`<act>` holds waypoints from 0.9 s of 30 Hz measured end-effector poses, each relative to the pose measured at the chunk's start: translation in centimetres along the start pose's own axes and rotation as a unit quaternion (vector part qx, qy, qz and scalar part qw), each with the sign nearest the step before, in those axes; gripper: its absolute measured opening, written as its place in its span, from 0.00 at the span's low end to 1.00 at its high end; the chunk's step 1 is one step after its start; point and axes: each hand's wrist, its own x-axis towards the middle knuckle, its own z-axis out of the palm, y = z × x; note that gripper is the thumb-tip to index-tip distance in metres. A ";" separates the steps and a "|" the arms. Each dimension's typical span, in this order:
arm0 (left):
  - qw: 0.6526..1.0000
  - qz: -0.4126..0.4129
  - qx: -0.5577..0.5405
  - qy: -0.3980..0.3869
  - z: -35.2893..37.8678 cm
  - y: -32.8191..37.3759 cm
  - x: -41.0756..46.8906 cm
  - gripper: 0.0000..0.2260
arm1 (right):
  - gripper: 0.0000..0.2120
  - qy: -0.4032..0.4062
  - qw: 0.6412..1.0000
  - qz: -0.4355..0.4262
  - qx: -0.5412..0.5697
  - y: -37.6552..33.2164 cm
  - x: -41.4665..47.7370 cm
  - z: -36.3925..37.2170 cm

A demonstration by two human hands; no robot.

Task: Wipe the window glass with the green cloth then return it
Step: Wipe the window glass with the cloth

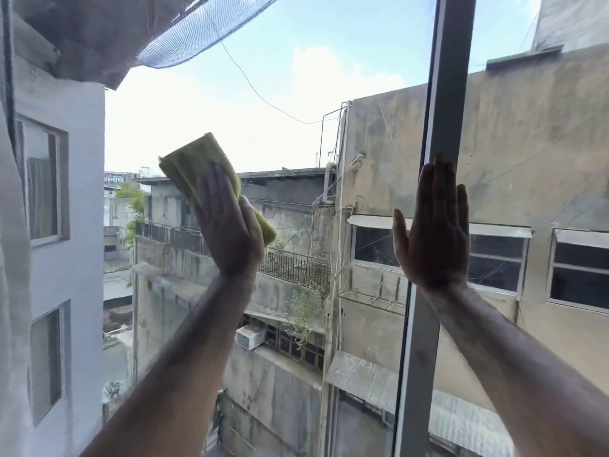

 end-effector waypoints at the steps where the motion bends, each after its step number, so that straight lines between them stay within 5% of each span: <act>1: 0.996 0.084 -0.019 -0.034 0.2 0.5 -1.2 0.28 | 0.35 0.000 1.000 -0.002 -0.001 0.1 0.0 0.0; 2: 0.971 0.219 -0.032 -0.089 0.3 0.3 -2.6 0.28 | 0.35 -0.002 1.000 -0.001 -0.002 0.0 0.0 -0.1; 4: 0.836 0.510 0.005 -0.202 -0.7 -2.2 -4.2 0.28 | 0.35 -0.005 1.000 -0.001 -0.001 -0.1 -0.1 -0.2; 5: 0.764 0.600 0.034 -0.235 -1.3 -4.1 -3.4 0.27 | 0.35 -0.005 1.000 -0.001 -0.001 -0.1 -0.1 -0.1; 6: 0.728 0.639 0.052 -0.244 -1.7 -5.7 -2.0 0.26 | 0.35 -0.005 1.000 -0.001 -0.002 -0.1 0.0 -0.1; 8: 0.772 0.588 0.060 -0.235 -2.2 -7.6 0.7 0.26 | 0.36 -0.008 1.000 0.003 -0.005 -0.1 0.2 -0.1; 11: 0.926 0.340 0.024 -0.164 -1.4 -5.4 2.4 0.28 | 0.39 -0.014 1.000 0.005 0.000 -0.1 0.2 -0.2; 14: 0.988 0.140 0.012 -0.060 1.3 2.4 2.0 0.27 | 0.40 -0.017 1.000 0.004 -0.006 0.1 0.1 -0.1; 16: 0.994 0.102 -0.003 -0.040 2.9 7.1 1.3 0.27 | 0.40 -0.016 1.000 0.003 -0.004 0.2 0.1 0.0; 22: 0.893 0.403 -0.028 -0.196 3.0 8.1 -5.1 0.30 | 0.39 0.002 1.000 -0.003 -0.006 0.3 0.0 0.3; 25: 0.880 0.417 -0.001 -0.226 0.3 2.6 -6.2 0.32 | 0.40 -0.001 1.000 -0.001 -0.005 0.2 0.0 0.2; 27: 0.907 0.371 0.016 -0.200 -1.5 -1.0 -5.5 0.31 | 0.41 -0.007 1.000 -0.001 -0.003 0.2 0.0 0.3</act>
